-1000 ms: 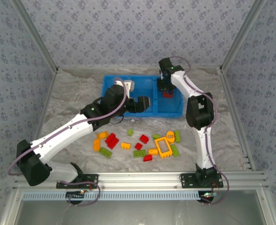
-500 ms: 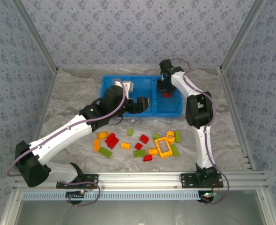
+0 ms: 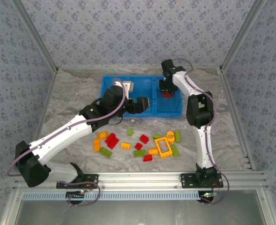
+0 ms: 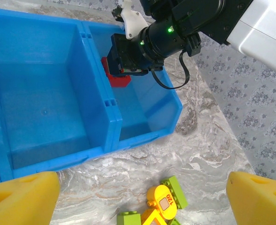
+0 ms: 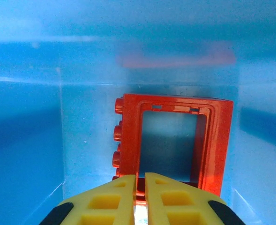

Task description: Sort the legos into containers by color

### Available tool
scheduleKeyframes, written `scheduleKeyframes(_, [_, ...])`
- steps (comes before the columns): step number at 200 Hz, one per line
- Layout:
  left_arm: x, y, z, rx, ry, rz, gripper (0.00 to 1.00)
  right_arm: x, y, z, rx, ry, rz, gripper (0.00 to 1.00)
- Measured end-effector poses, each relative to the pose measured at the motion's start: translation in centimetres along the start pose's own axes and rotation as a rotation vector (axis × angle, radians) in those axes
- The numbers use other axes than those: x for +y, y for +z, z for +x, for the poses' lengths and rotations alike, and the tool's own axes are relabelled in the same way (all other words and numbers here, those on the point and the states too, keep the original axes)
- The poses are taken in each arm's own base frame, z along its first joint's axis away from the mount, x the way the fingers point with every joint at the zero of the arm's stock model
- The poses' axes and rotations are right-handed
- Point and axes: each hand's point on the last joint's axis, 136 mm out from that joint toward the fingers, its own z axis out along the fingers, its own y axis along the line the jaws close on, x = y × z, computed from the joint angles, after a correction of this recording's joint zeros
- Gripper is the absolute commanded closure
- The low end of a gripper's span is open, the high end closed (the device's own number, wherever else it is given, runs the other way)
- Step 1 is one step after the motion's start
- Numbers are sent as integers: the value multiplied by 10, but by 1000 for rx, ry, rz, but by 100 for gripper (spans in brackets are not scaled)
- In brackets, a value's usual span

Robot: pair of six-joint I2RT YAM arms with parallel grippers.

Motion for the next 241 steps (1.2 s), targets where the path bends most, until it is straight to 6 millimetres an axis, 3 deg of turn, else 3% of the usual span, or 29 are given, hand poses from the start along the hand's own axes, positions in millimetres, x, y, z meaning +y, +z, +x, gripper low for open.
scheduleKeyframes(27, [2,-1,3,4,-1,-3,8,2,-11,0,-23,-23,26,85])
scheduleKeyframes(50, [8,-4,12,21,-6,-7,8,9,-50,19,-58,-50,37,84])
scheduleKeyframes(68, [13,-10,29,50,-4,-12,9,18,-95,46,-108,-69,23,82])
scheduleKeyframes(90, [9,-17,63,119,16,-3,9,36,-155,96,-185,-99,-25,79])
scheduleKeyframes(111, [5,-25,99,180,38,10,9,57,-180,154,-201,-152,-82,76])
scheduleKeyframes(124, [9,-30,123,220,46,5,10,66,-178,195,-164,-189,-103,71])
scheduleKeyframes(146, [26,-38,155,262,37,-29,10,70,-157,262,-59,-246,-89,66])
scheduleKeyframes(169, [39,-45,176,279,26,-59,10,69,-138,307,22,-283,-59,63])
scheduleKeyframes(185, [40,-49,183,280,24,-61,11,70,-131,318,45,-286,-45,62])
scheduleKeyframes(241, [37,-58,187,258,2,-46,11,76,-105,324,70,-256,-22,67])
